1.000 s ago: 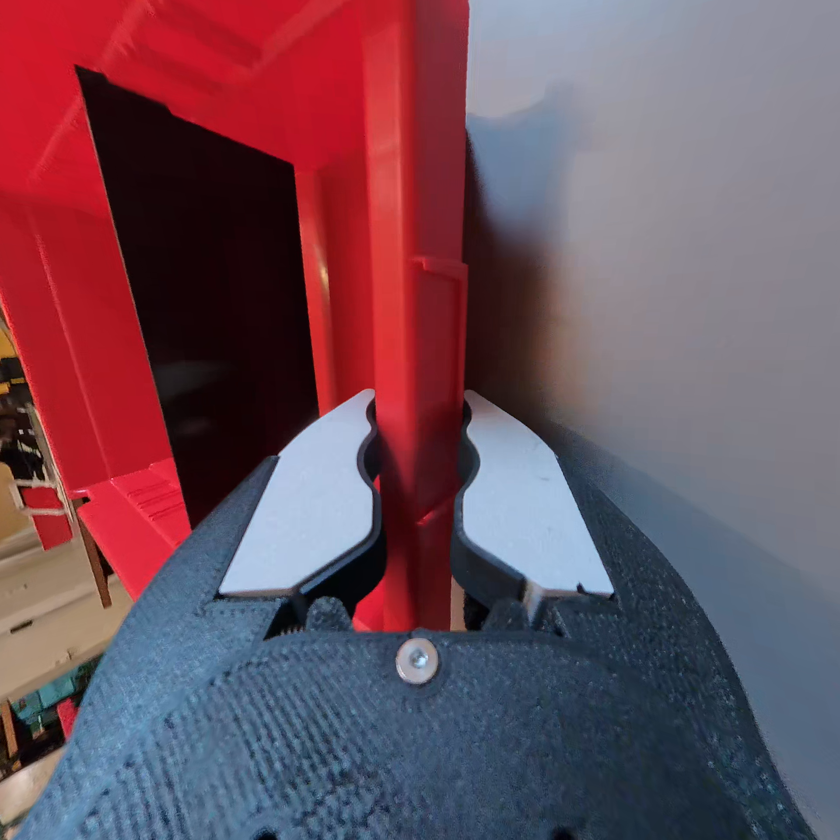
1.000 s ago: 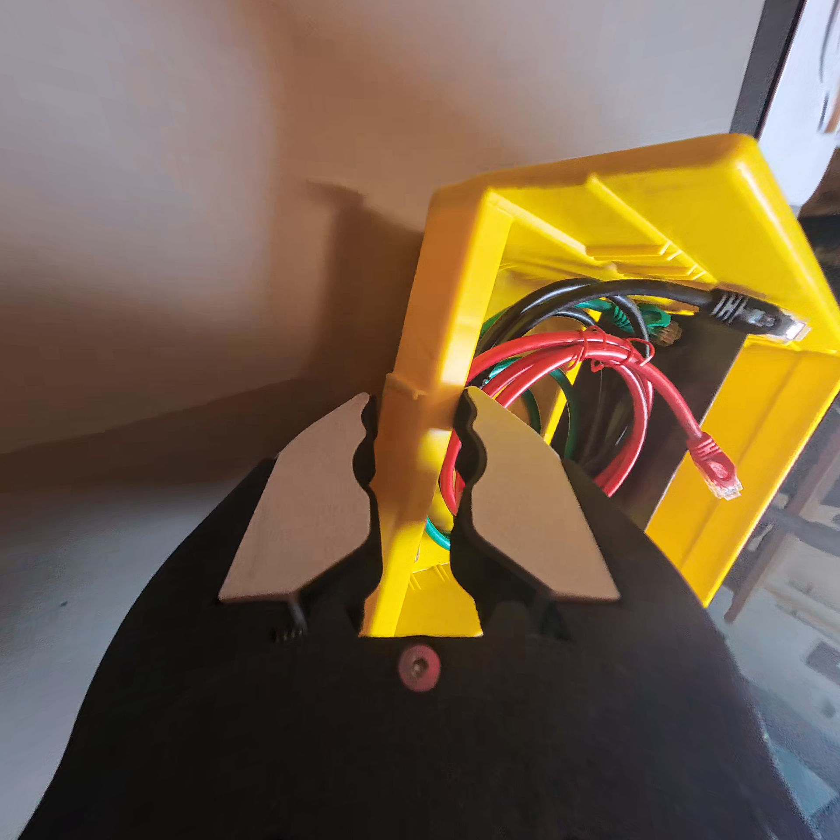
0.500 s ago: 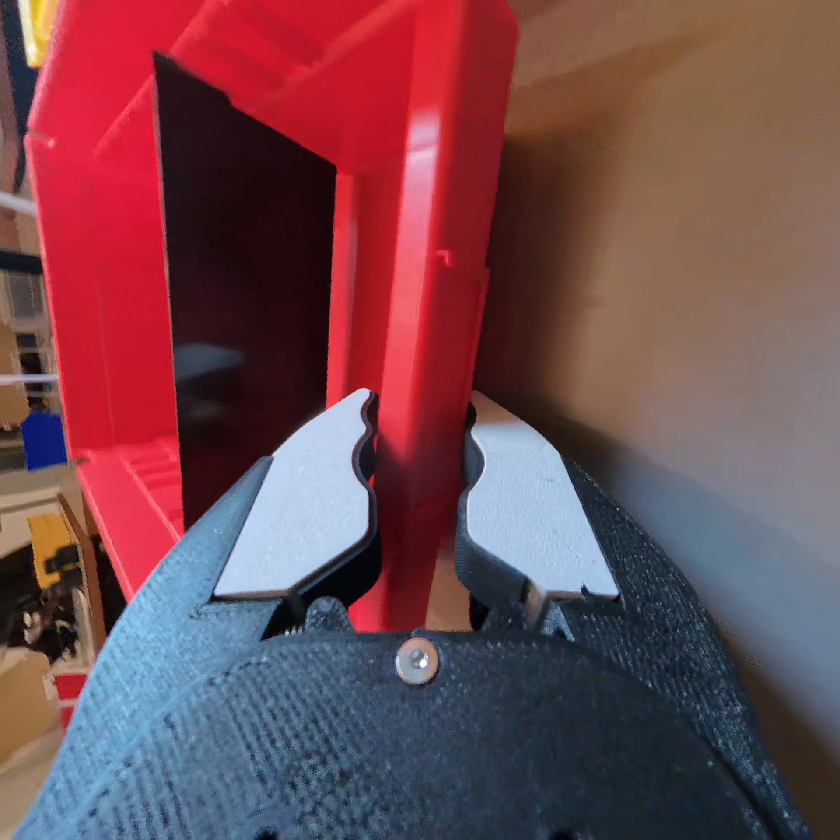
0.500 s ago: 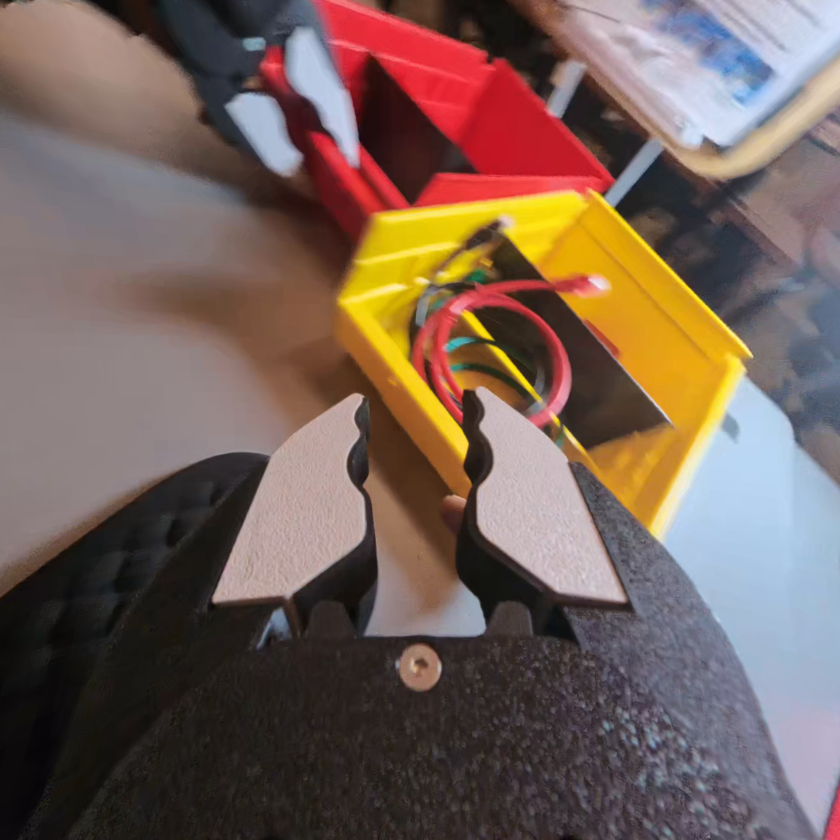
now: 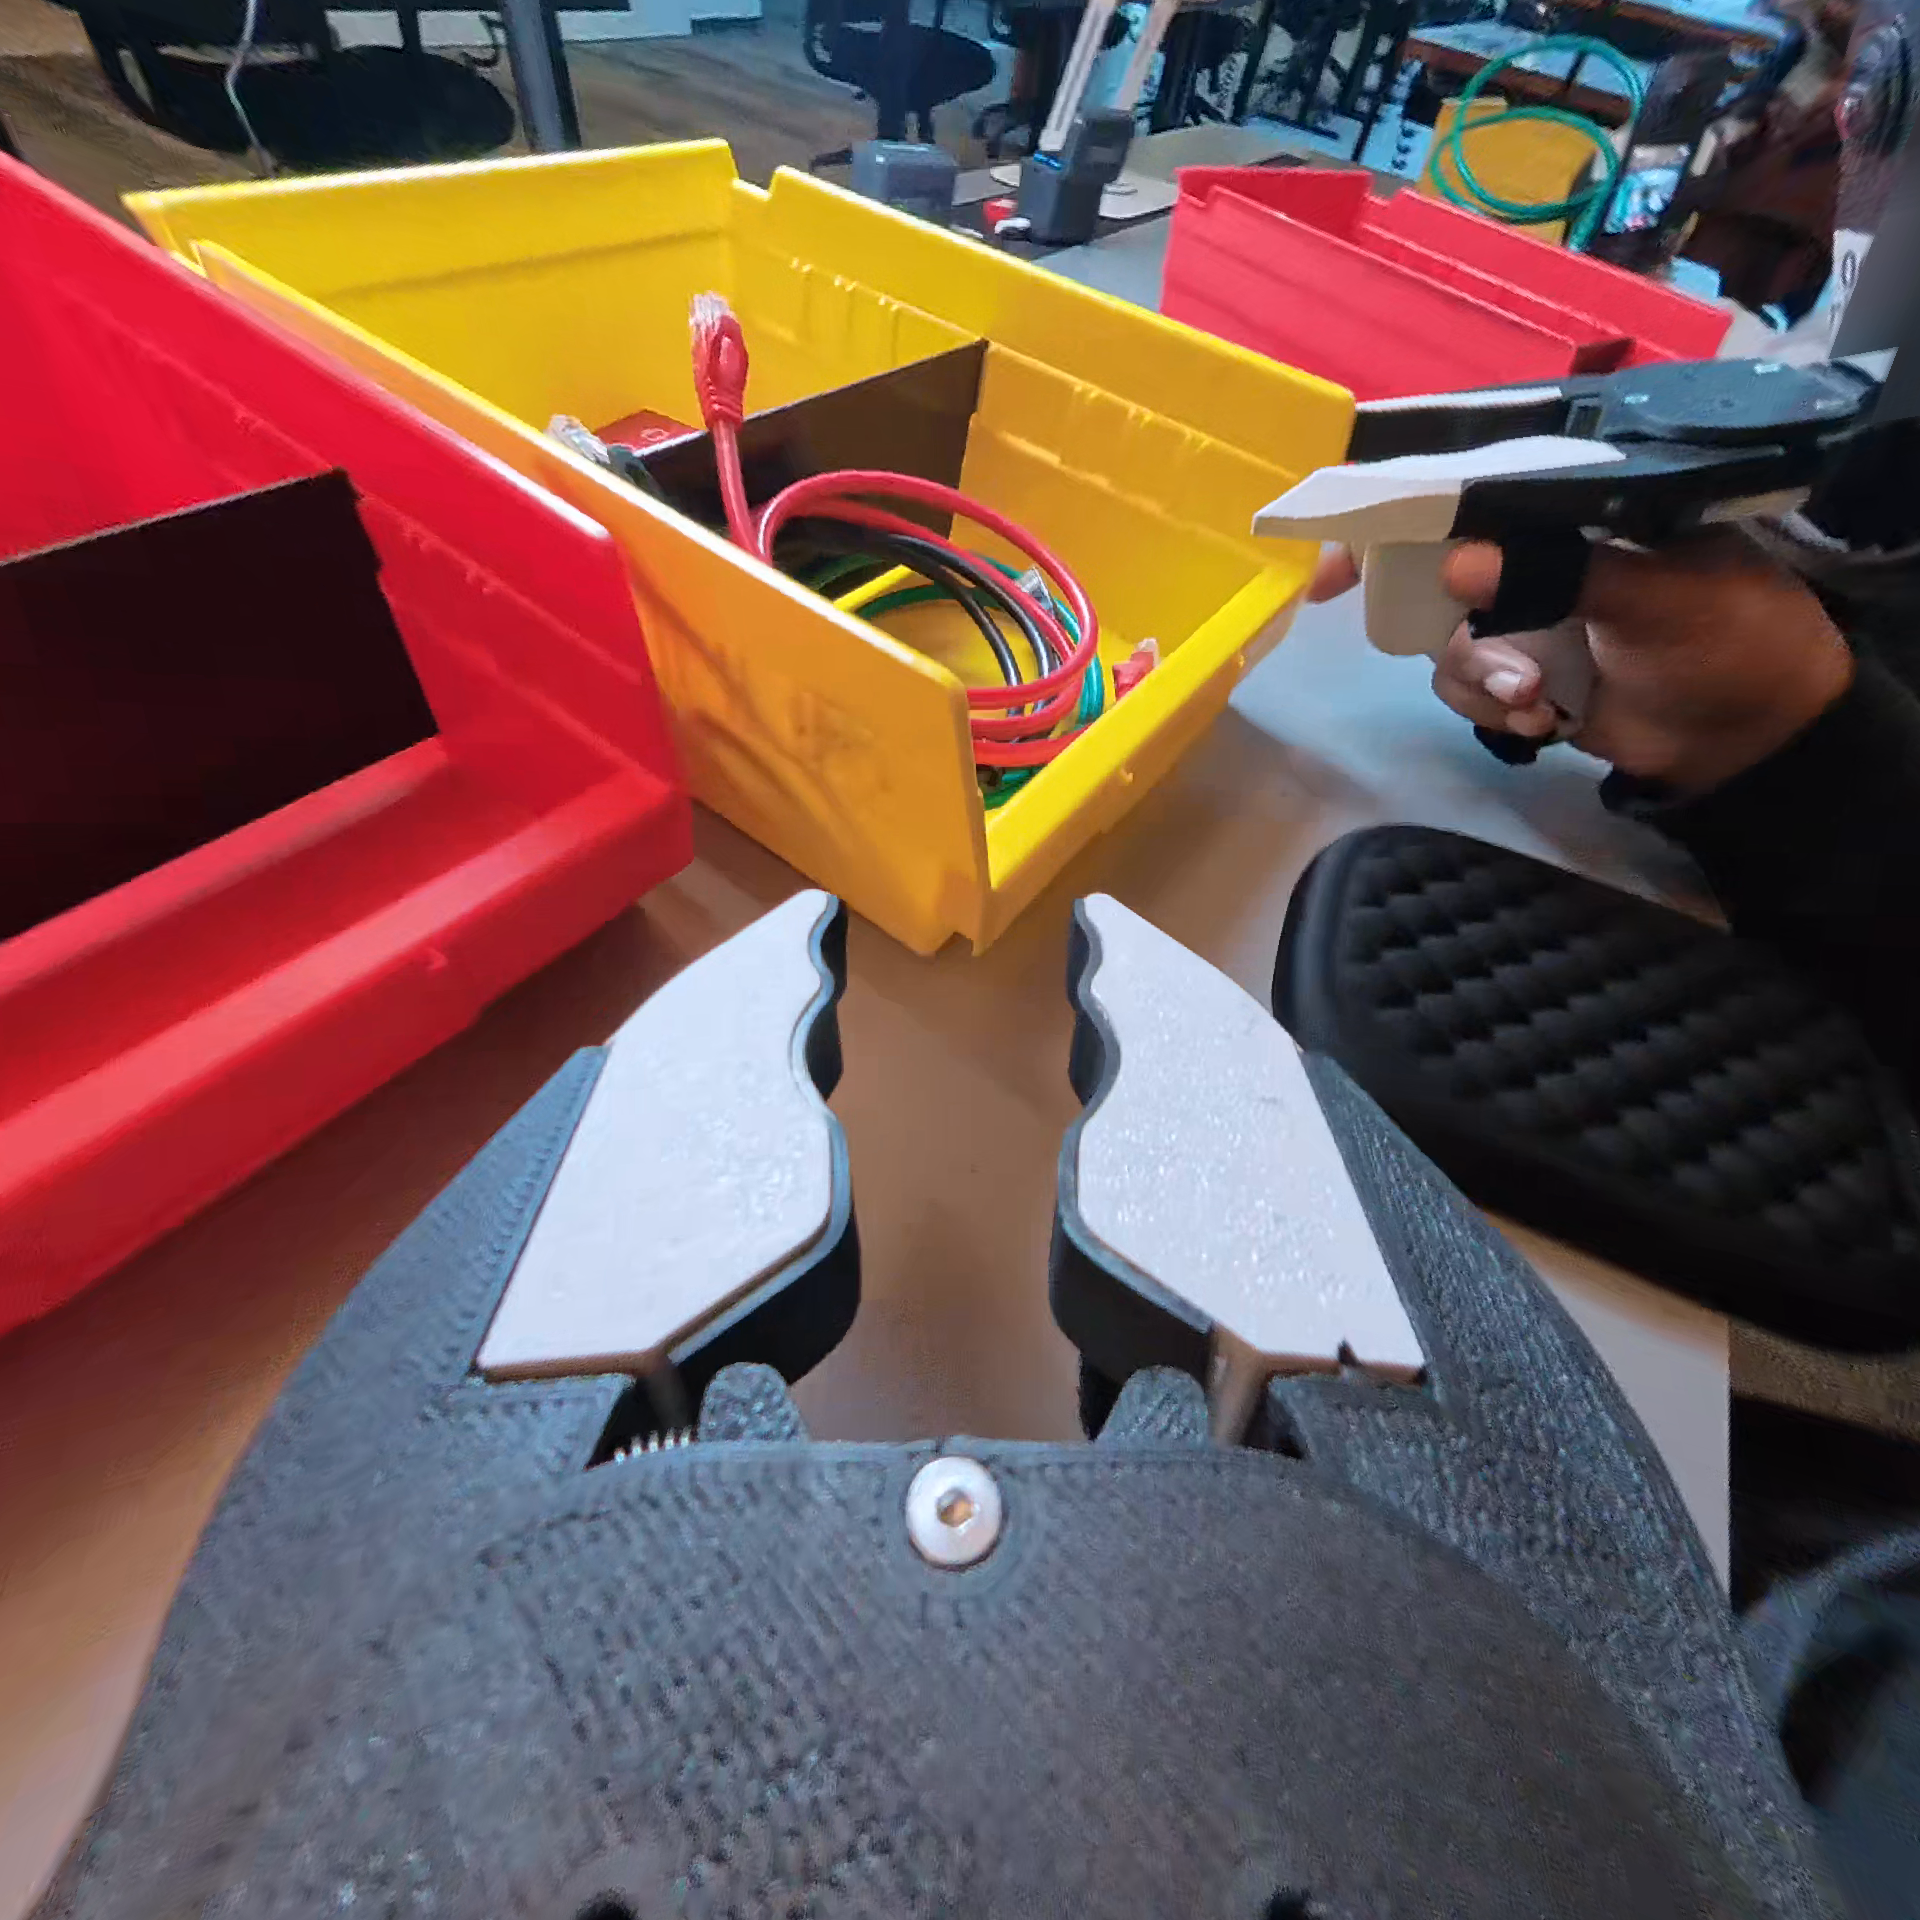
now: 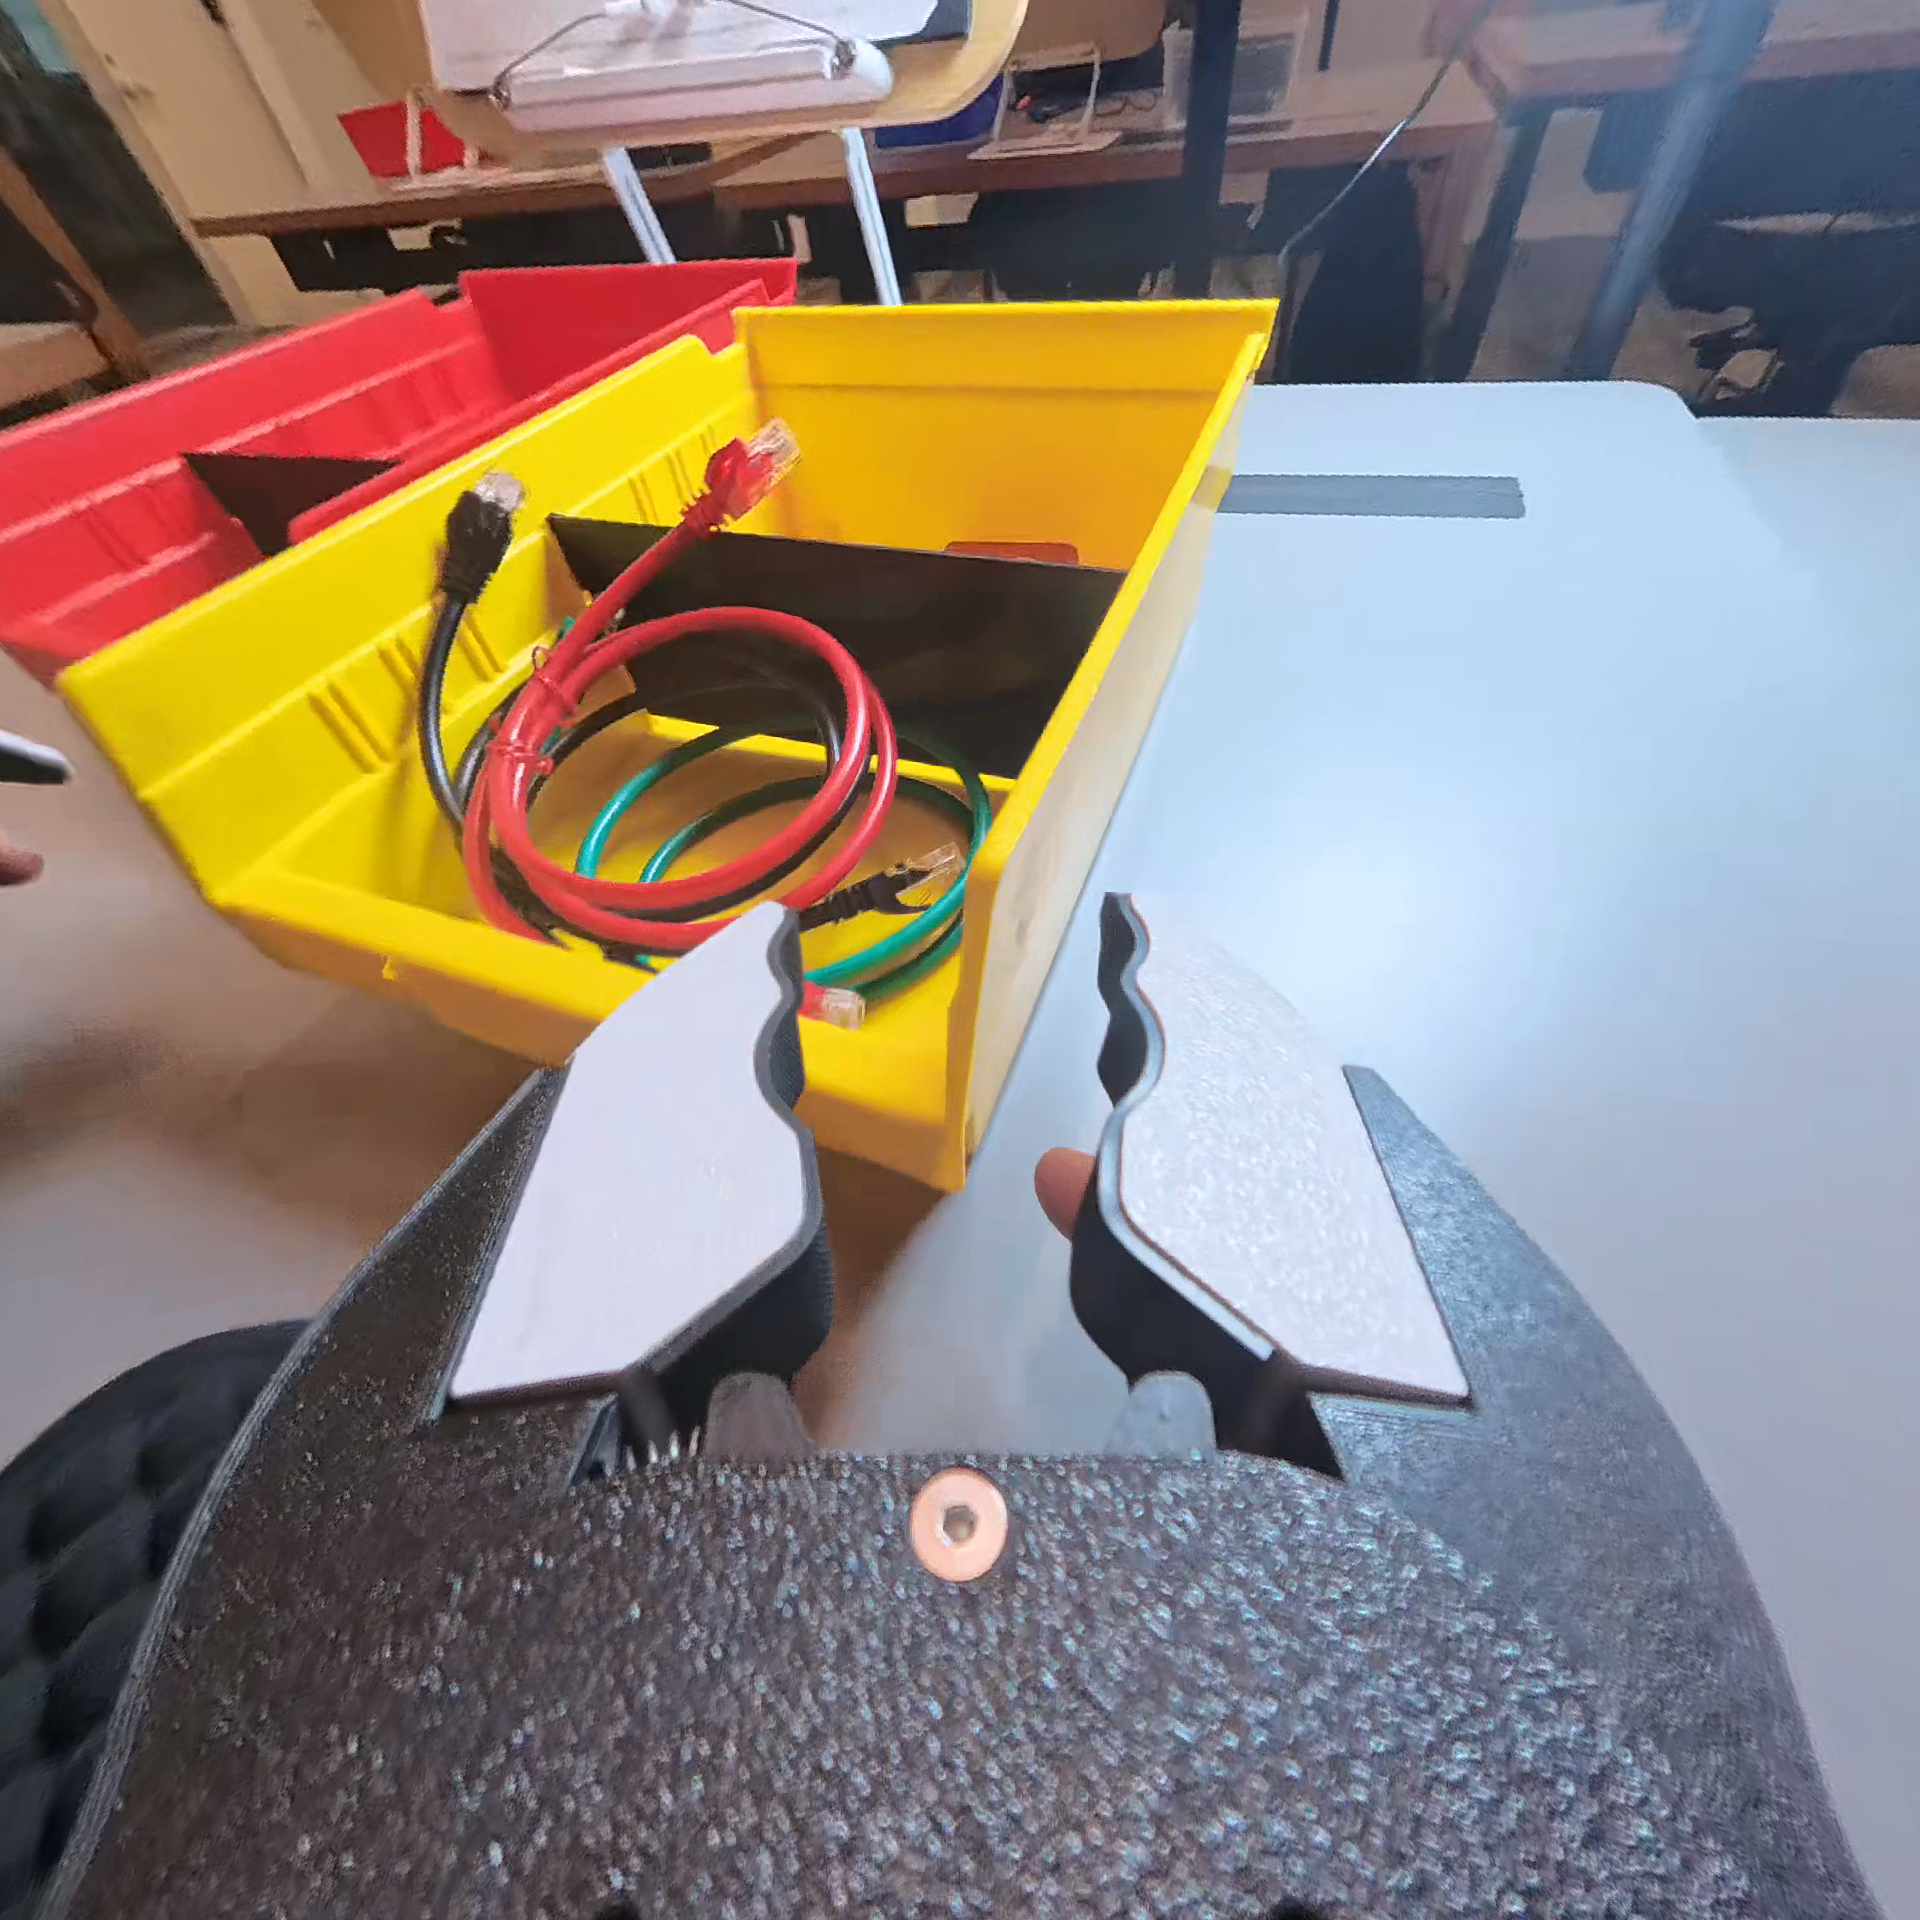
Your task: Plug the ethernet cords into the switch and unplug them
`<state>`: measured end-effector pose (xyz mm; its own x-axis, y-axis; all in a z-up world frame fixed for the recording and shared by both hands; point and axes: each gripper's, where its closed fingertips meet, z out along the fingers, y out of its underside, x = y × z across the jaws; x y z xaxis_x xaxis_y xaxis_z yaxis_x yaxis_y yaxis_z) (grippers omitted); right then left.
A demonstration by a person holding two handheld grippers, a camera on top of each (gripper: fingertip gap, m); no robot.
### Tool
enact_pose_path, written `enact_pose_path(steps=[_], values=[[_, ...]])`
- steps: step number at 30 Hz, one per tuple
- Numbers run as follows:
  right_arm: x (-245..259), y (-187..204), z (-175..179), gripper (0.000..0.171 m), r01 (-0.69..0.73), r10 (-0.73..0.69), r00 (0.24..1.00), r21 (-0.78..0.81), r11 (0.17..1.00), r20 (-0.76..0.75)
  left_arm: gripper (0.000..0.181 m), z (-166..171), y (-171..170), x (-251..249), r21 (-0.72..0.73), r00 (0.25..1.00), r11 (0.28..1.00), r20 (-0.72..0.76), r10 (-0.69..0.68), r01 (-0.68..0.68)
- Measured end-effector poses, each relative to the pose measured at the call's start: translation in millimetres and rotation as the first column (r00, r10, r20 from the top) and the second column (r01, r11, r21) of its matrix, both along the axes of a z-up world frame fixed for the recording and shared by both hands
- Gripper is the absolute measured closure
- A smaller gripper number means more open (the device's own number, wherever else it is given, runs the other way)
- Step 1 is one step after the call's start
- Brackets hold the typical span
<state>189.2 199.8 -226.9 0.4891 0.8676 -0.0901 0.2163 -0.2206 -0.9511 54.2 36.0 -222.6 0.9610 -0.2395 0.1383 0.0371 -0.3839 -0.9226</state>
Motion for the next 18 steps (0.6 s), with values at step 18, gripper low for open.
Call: enact_pose_path(steps=[18], values=[[-17,6,-11,0.133,0.07,-0.082,0.99,0.106,0.992,0.113,0.16,1,56,-10,0.099,0.984,0.99,-0.14,0.11,-0.097]])
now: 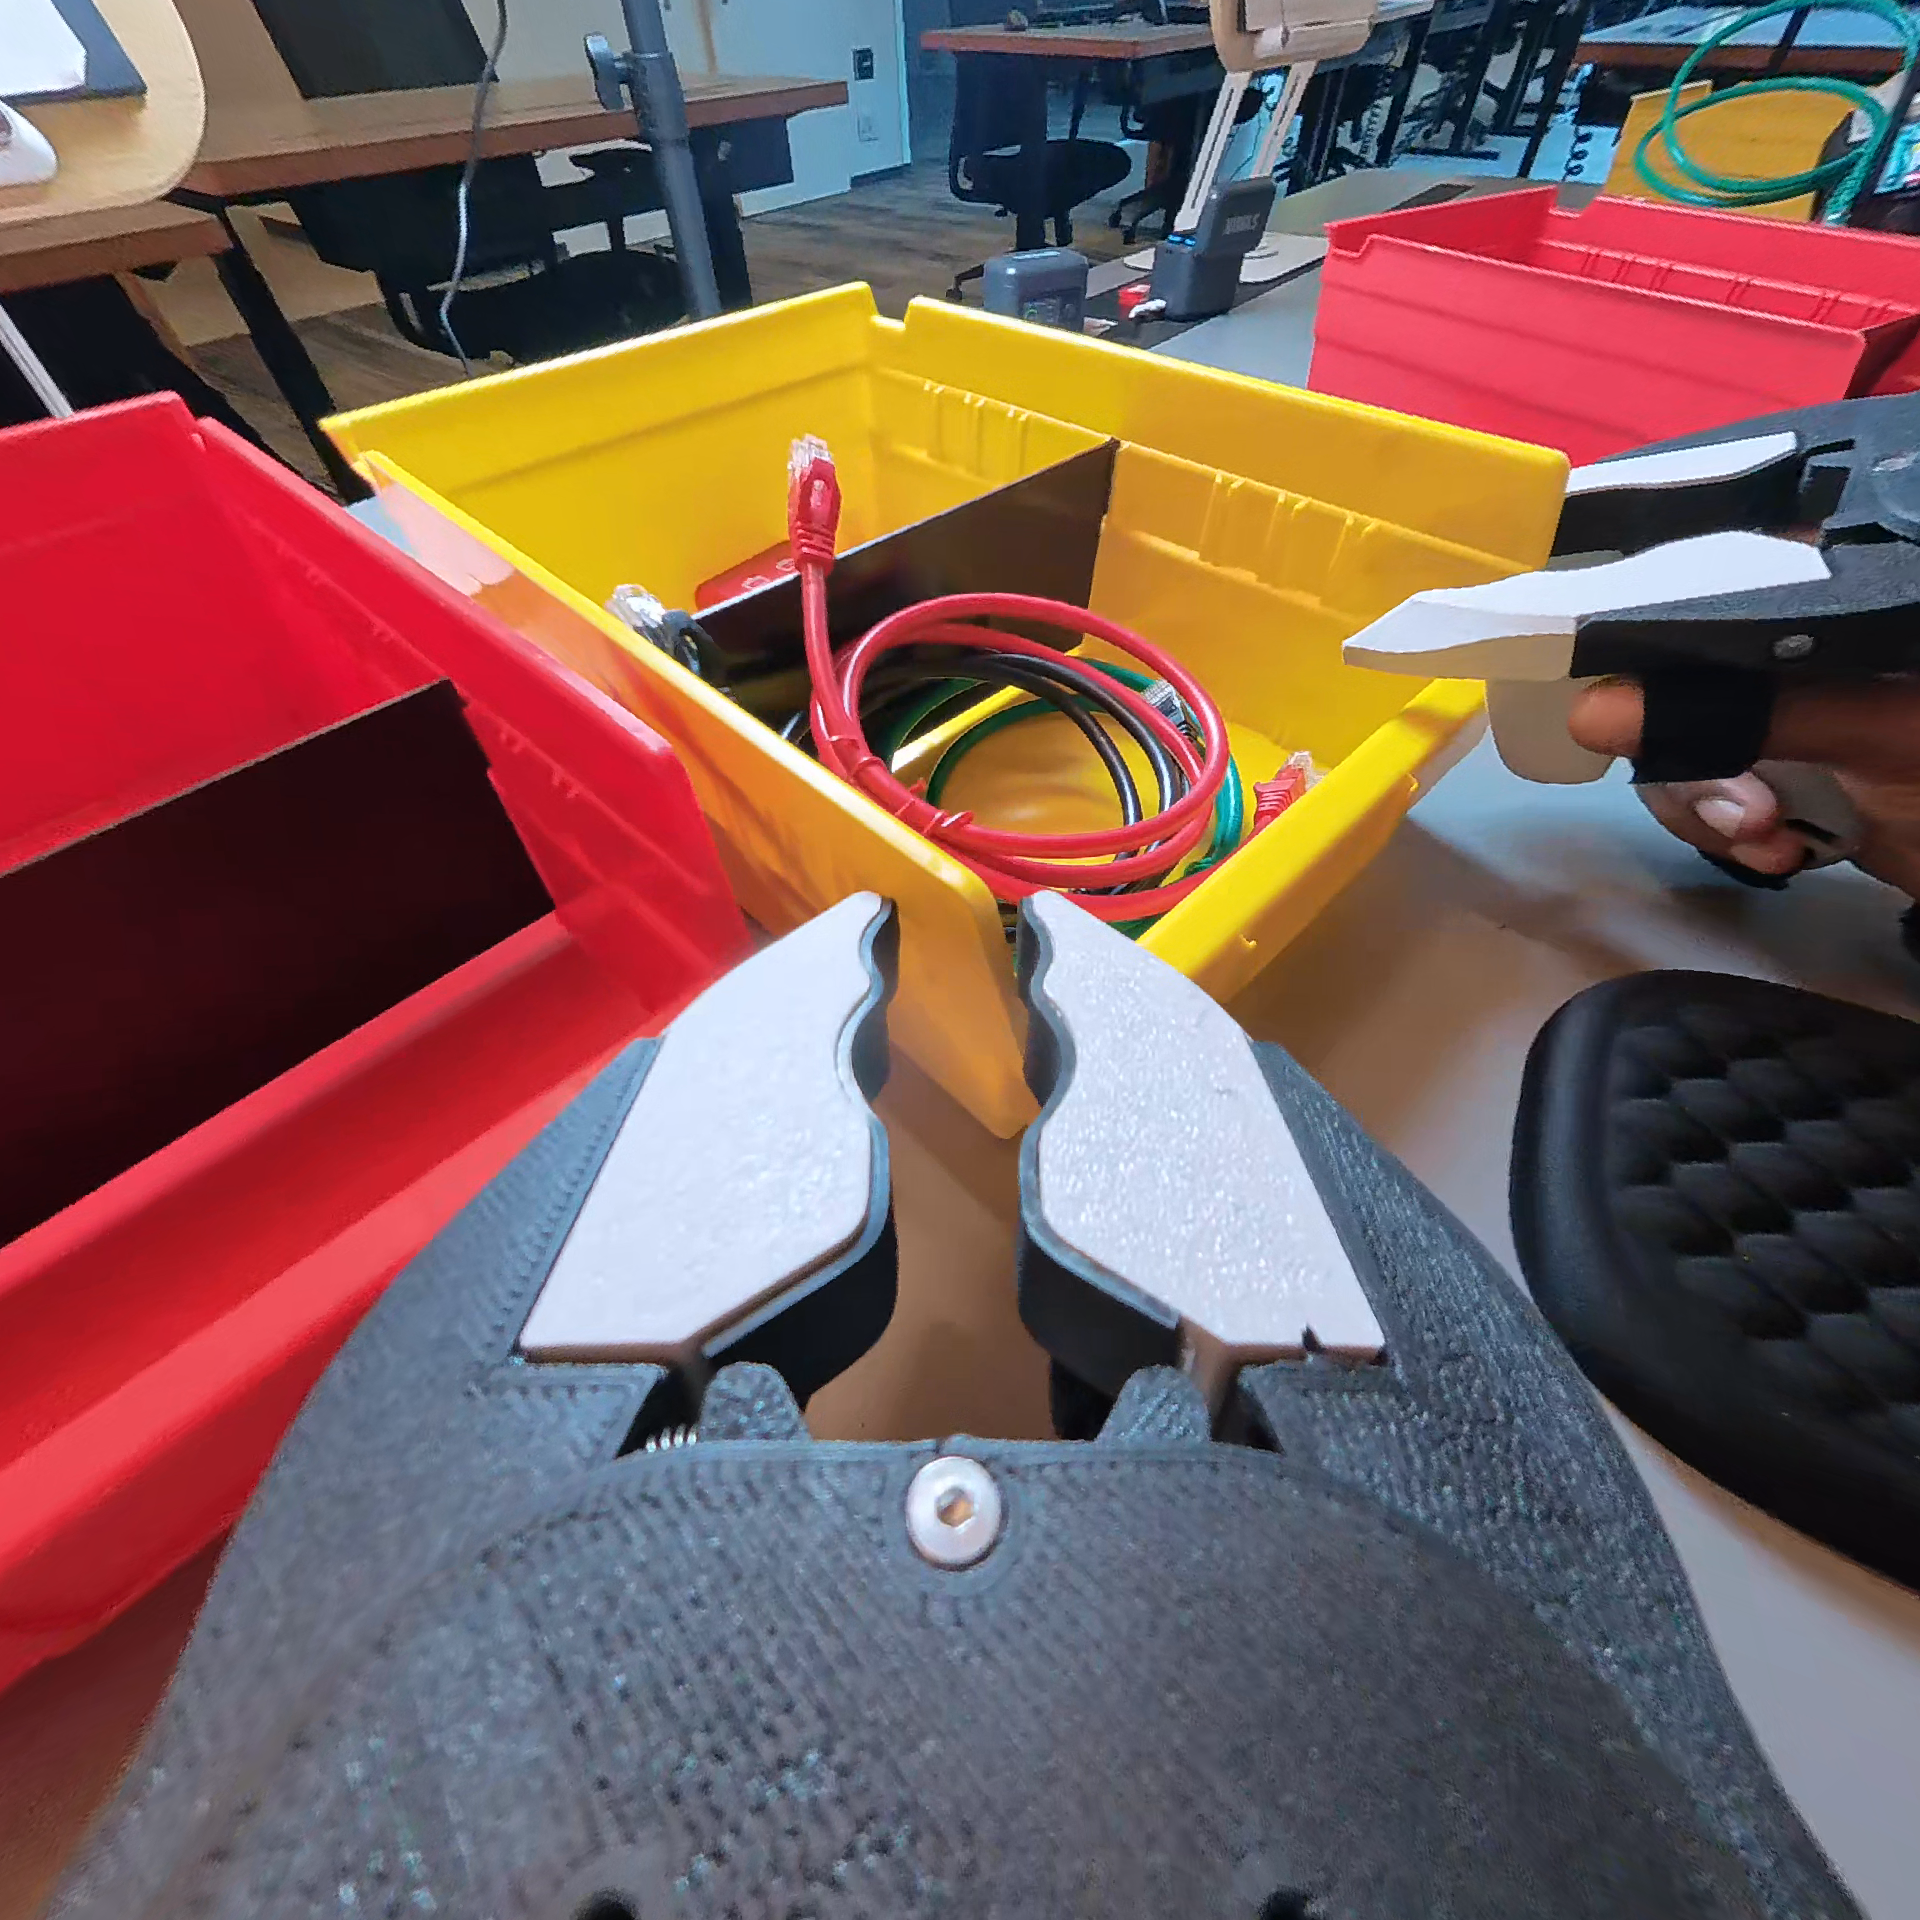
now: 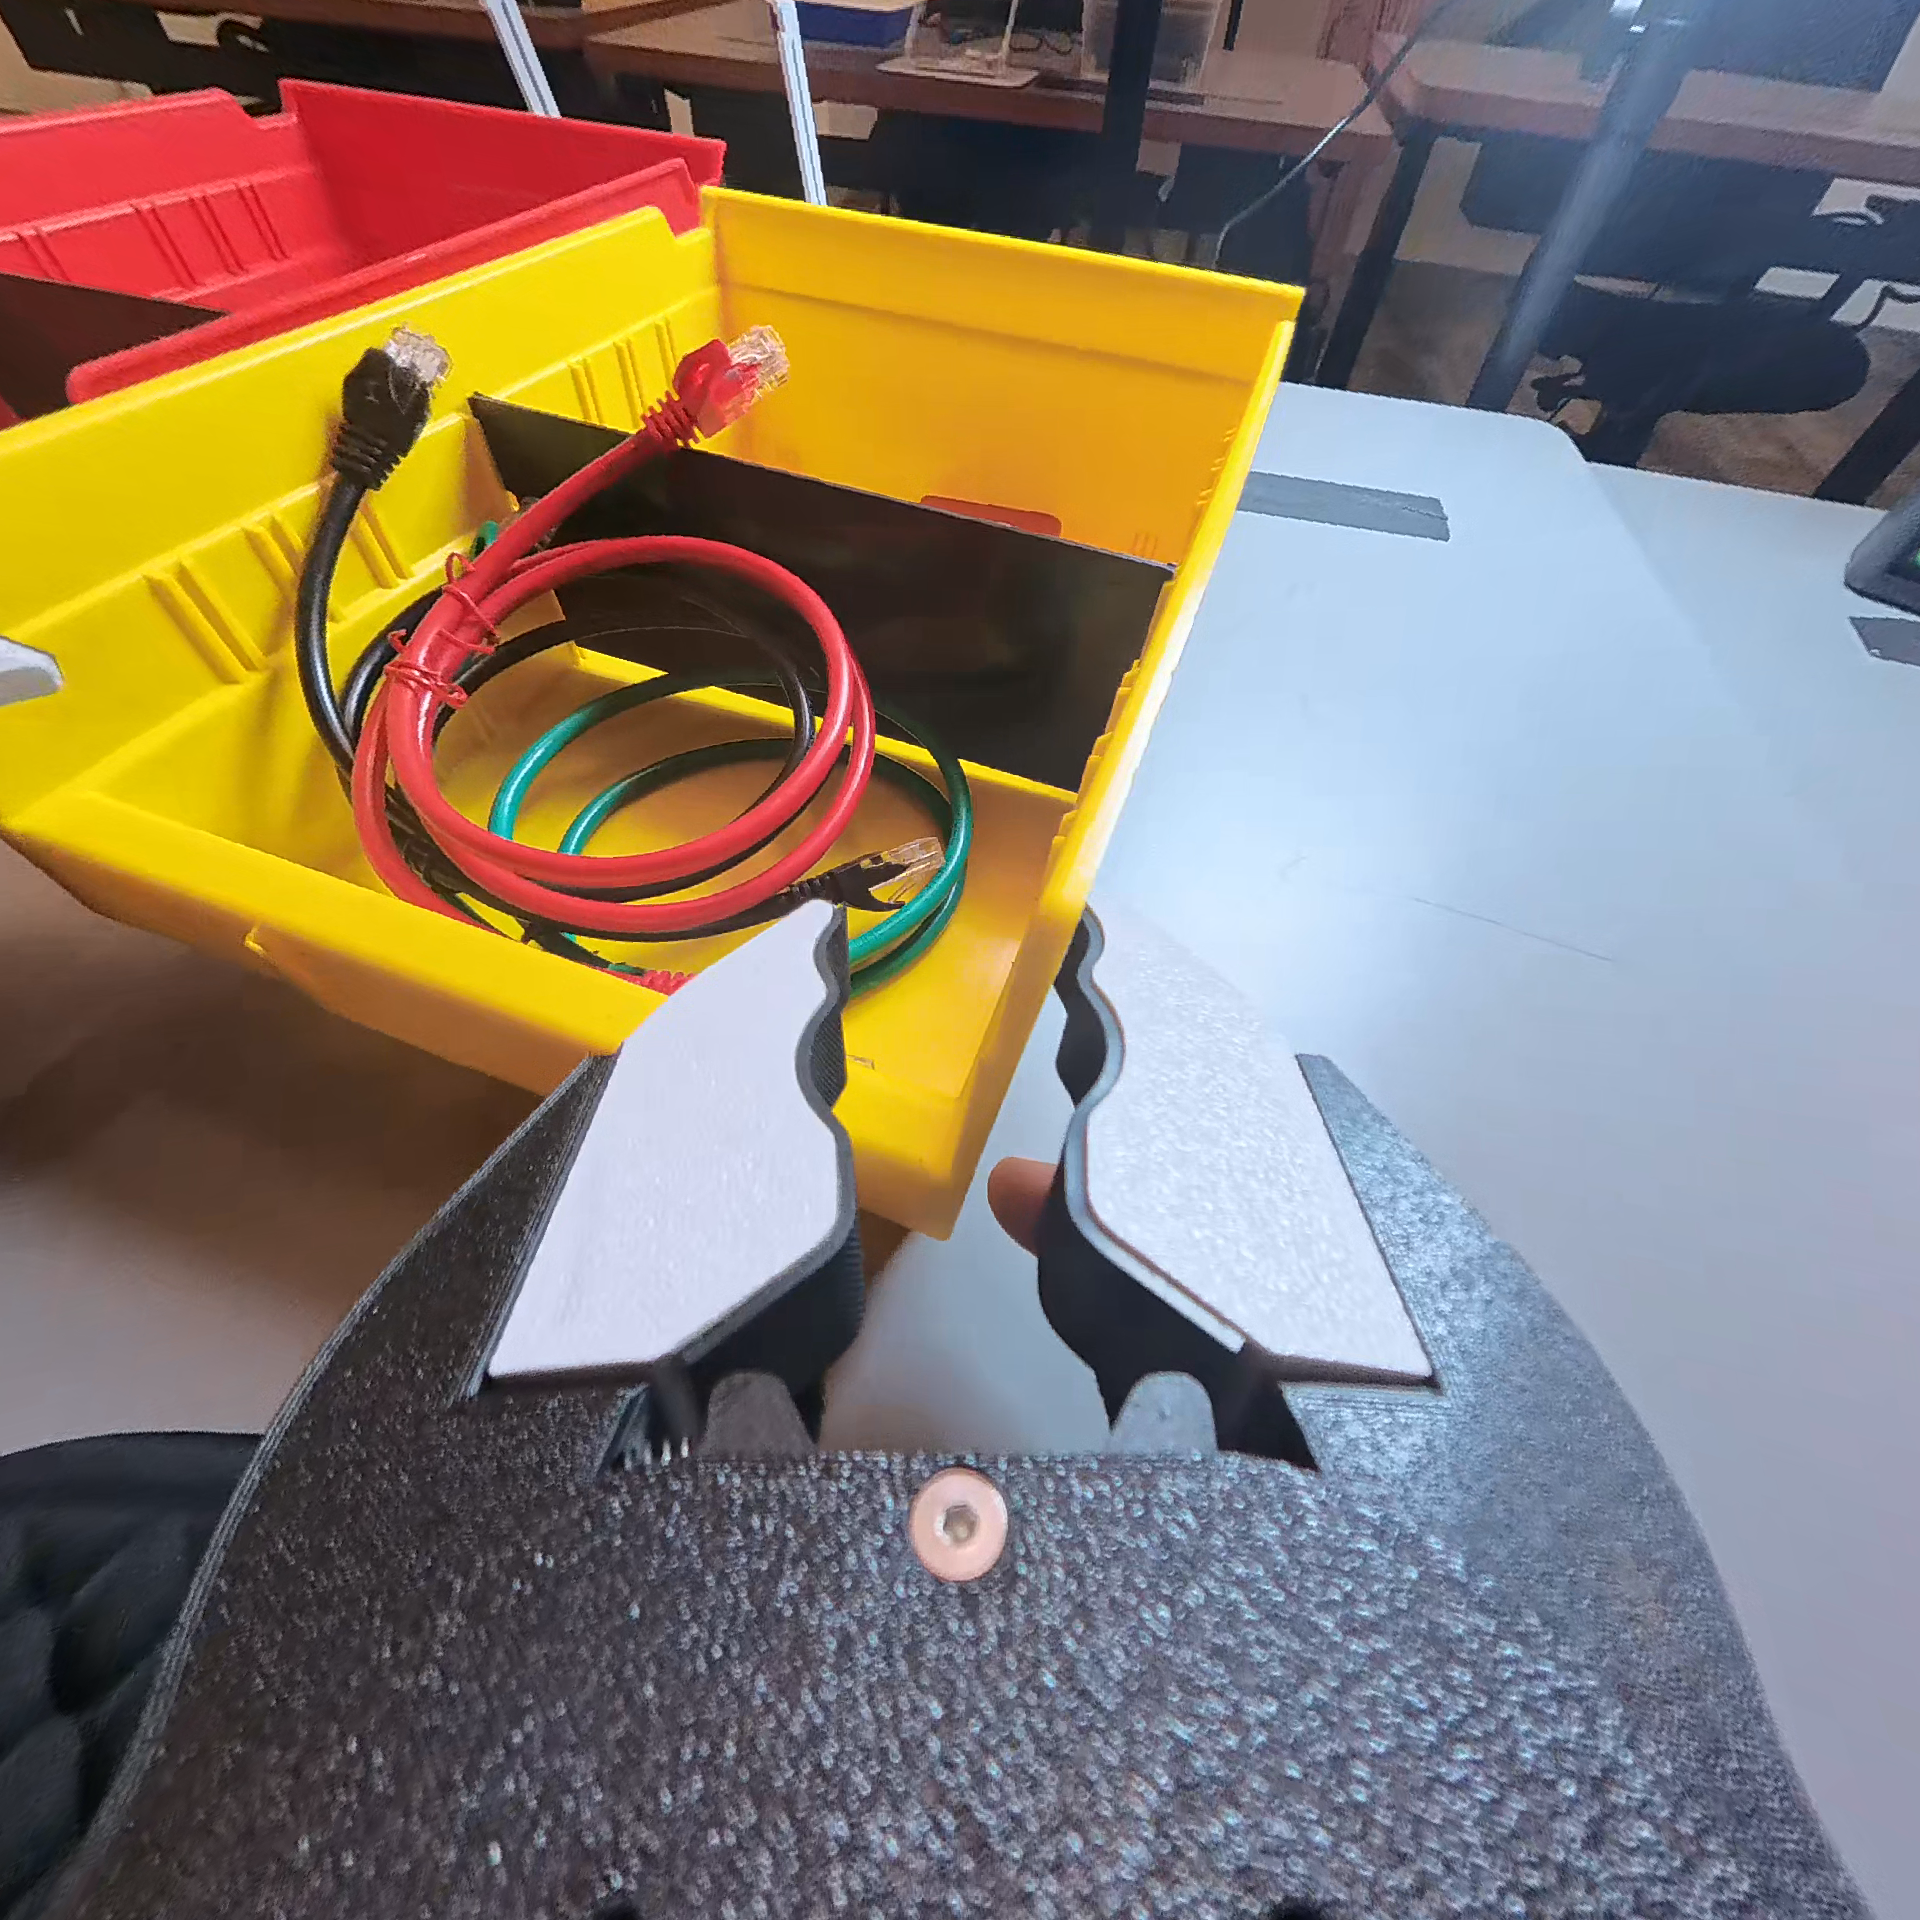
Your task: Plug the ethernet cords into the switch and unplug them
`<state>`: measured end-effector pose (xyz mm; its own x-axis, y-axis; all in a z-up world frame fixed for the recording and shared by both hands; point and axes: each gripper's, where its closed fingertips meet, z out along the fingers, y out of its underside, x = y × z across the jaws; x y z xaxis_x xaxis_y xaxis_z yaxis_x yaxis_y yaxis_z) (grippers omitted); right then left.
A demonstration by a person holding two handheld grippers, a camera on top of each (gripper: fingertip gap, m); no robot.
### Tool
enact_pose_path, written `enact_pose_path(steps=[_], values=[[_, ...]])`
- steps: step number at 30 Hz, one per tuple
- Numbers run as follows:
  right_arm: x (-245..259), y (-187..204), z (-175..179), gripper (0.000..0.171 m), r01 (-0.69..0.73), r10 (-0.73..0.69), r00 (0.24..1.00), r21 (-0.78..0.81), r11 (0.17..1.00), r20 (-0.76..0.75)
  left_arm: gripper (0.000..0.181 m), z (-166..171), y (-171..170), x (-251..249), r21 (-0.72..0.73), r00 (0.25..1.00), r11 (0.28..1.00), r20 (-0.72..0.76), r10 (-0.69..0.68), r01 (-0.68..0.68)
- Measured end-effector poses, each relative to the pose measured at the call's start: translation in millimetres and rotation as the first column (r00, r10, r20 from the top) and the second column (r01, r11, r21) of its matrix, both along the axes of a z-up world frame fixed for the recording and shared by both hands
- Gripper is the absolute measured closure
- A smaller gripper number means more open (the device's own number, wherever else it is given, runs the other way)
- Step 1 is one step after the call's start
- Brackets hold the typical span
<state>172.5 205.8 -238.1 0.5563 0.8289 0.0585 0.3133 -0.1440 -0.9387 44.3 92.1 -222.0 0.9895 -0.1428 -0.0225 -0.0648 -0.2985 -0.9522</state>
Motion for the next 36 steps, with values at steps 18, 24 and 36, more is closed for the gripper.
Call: enact_pose_path(steps=[18,24,36], values=[[18,-43,61,0.16,0.036,-0.021,0.997,0.194,0.98,-0.078,0.17,56,-14,-17,0.196,0.984,0.975,-0.118,0.133,-0.109],[7,-96,150,0.159,0.005,0.051,0.991,0.41,0.912,-0.125,0.172,127,-64,-31,0.366,0.969,0.919,-0.131,0.208,-0.148],[-199,-225,221,0.157,-0.334,0.456,0.875,0.481,0.81,-0.16,0.173,202,-247,-198,0.454,0.784,0.748,-0.154,0.601,-0.484]])
